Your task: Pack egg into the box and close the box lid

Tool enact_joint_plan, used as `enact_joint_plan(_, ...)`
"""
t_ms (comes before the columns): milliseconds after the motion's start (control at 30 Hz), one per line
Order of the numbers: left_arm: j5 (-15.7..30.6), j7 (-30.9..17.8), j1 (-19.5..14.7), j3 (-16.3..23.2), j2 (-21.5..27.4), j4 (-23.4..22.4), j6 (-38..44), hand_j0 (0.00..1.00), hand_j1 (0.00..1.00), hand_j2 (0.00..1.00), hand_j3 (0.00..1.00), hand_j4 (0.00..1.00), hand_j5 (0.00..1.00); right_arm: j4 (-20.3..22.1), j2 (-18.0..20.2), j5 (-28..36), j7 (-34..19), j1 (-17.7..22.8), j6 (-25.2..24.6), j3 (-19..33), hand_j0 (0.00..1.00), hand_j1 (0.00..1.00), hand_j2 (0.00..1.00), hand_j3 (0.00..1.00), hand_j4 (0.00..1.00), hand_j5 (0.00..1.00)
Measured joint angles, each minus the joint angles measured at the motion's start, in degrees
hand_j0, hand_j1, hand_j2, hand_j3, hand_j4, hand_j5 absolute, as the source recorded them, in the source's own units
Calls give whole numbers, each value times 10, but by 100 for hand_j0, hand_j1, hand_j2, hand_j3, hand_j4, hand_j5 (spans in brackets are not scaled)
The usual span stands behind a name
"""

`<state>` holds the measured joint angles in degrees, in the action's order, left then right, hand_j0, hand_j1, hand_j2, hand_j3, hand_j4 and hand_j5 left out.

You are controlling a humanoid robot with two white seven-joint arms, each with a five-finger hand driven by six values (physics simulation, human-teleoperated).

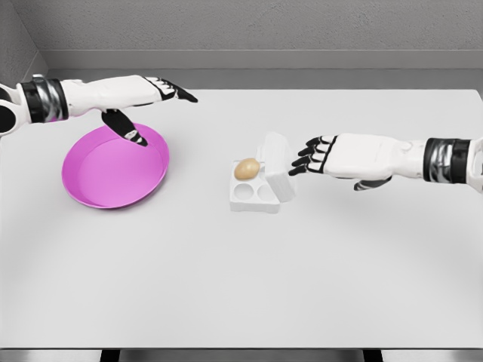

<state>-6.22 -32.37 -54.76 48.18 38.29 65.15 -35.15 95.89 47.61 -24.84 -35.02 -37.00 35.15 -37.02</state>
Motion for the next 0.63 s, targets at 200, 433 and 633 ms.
enact_joint_plan(200, 2, 0, 0, -1, 1, -3, 0, 100, 100, 100, 100, 100, 100, 35, -9, 2, 0, -12, 0, -21, 100, 100, 100, 100, 100, 100)
enact_joint_plan(433, 2, 0, 3, 0, -2, -6, 0, 100, 100, 100, 100, 100, 100, 14, -15, 7, 0, -25, 0, -11, 100, 100, 100, 100, 100, 100)
enact_joint_plan(633, -2, 0, 7, 5, -36, -21, 0, 100, 100, 100, 100, 100, 100, -93, -12, 52, 0, -25, 0, 44, 100, 100, 100, 100, 100, 100)
